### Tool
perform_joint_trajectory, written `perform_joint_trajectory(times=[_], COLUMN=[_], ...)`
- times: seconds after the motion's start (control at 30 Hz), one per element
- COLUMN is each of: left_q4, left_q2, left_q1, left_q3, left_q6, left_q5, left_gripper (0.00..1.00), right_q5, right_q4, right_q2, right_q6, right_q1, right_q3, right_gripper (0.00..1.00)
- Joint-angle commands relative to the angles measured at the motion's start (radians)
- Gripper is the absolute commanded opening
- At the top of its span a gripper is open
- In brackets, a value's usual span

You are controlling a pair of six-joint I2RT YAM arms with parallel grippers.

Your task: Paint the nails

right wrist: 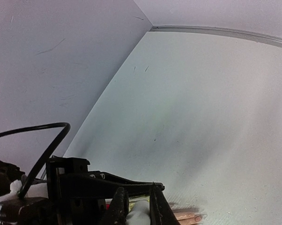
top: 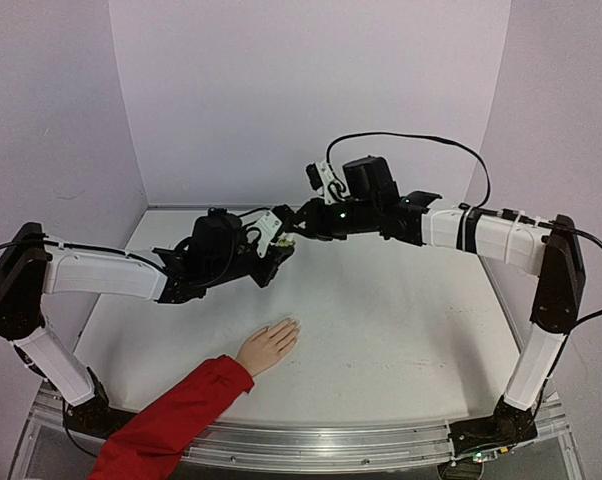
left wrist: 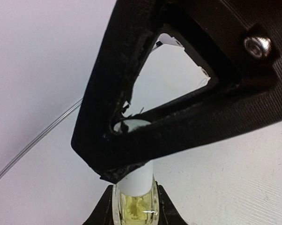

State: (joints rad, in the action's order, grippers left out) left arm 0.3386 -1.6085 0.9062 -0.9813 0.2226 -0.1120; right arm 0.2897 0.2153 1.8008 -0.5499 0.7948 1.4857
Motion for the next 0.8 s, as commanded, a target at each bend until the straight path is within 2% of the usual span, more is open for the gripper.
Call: perform_joint_trajectory(times=[0.0,0.07,0.17,0.23,0.27,0.33,0.43,0.5,0.57,0.63,0.7,0.77], left_q4=[0.034,0.014,0.008,0.008,0.008,0.008,0.008,0.007,0.0,-0.005,-0.013,-0.024], left_q2=[0.112,0.155,0.184,0.185,0.187,0.197,0.23,0.253,0.28,0.304,0.32,0.33], left_q1=[-0.01,-0.049,-0.13,-0.159,-0.167,-0.169,-0.168,-0.168,-0.167,-0.165,-0.154,-0.13], left_q3=[0.008,0.018,0.007,-0.025,-0.036,-0.042,-0.021,0.007,0.041,0.071,0.09,0.092], left_q6=[-0.047,-0.107,-0.228,-0.319,-0.352,-0.395,-0.411,-0.4,-0.376,-0.339,-0.283,-0.192], left_q5=[0.282,0.563,0.956,1.139,1.195,1.229,1.148,1.009,0.792,0.575,0.339,0.199], left_gripper=[0.0,0.0,0.0,0.0,0.0,0.0,0.0,0.0,0.0,0.0,0.0,0.0], right_q5=[0.179,0.352,0.83,1.057,1.095,1.051,0.933,0.775,0.551,0.379,0.325,0.282], right_q4=[0.059,0.07,0.072,0.072,0.072,0.069,0.068,0.068,0.067,0.061,0.058,0.056], right_q2=[-0.013,-0.012,0.014,0.028,0.03,0.03,0.023,0.012,-0.001,-0.008,-0.019,-0.033], right_q6=[0.15,0.259,0.42,0.476,0.485,0.49,0.474,0.439,0.381,0.331,0.299,0.262], right_q1=[-0.003,-0.013,-0.021,-0.022,-0.022,-0.021,-0.022,-0.022,-0.021,-0.026,-0.04,-0.049], right_q3=[0.057,0.056,0.053,0.05,0.049,0.048,0.058,0.068,0.072,0.07,0.056,0.04], right_gripper=[0.0,0.0,0.0,0.0,0.0,0.0,0.0,0.04,0.27,0.46,0.62,0.74])
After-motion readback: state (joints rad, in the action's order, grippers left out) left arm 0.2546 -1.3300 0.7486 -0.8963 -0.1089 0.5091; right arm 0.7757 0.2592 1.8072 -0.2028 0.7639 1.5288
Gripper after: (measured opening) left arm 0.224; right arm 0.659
